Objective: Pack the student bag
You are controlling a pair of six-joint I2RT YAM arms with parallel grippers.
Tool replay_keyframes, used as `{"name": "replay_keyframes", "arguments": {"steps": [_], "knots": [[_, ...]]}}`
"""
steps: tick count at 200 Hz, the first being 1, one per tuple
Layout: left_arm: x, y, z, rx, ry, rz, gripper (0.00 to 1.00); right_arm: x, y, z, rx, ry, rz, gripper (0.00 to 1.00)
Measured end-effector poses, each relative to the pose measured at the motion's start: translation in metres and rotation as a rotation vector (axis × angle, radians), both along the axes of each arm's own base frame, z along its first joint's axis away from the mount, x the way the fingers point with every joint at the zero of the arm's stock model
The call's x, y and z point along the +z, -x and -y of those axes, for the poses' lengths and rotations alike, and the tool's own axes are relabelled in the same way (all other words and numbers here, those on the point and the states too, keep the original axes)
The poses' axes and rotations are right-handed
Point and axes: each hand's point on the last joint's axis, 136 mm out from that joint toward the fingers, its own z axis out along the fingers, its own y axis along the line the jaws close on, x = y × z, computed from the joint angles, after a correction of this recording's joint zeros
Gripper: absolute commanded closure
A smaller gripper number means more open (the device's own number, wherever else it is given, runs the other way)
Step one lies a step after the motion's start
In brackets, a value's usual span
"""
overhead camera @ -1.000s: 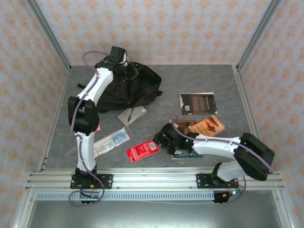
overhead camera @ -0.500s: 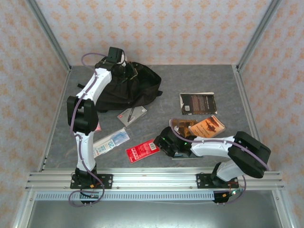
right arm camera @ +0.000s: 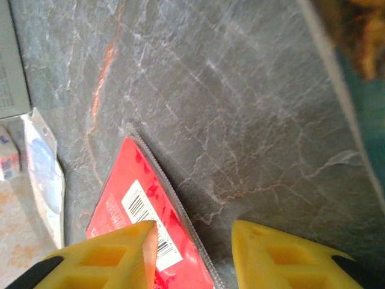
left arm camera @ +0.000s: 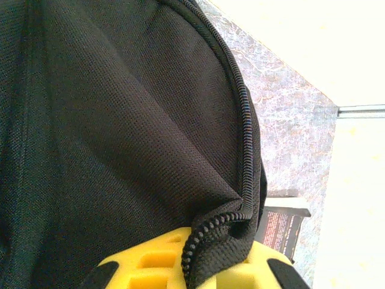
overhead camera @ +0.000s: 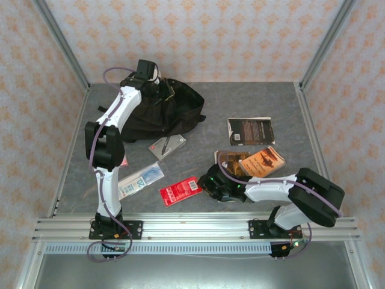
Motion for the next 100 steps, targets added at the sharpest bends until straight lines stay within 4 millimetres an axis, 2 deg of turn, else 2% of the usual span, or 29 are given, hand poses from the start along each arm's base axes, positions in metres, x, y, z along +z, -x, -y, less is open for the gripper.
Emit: {"name": "replay_keyframes", "arguments": {"steps": [63,100], "knots": [[0.0,0.001,0.001,-0.001,0.011,-0.005,1.0,0.006,0.012,-0.016,0.076,-0.101,-0.015,0.67],[0.0,0.001,0.002,-0.002,0.013,-0.006,1.0,0.0,0.014,-0.02,0.092,-0.125,-0.021,0.75]]}}
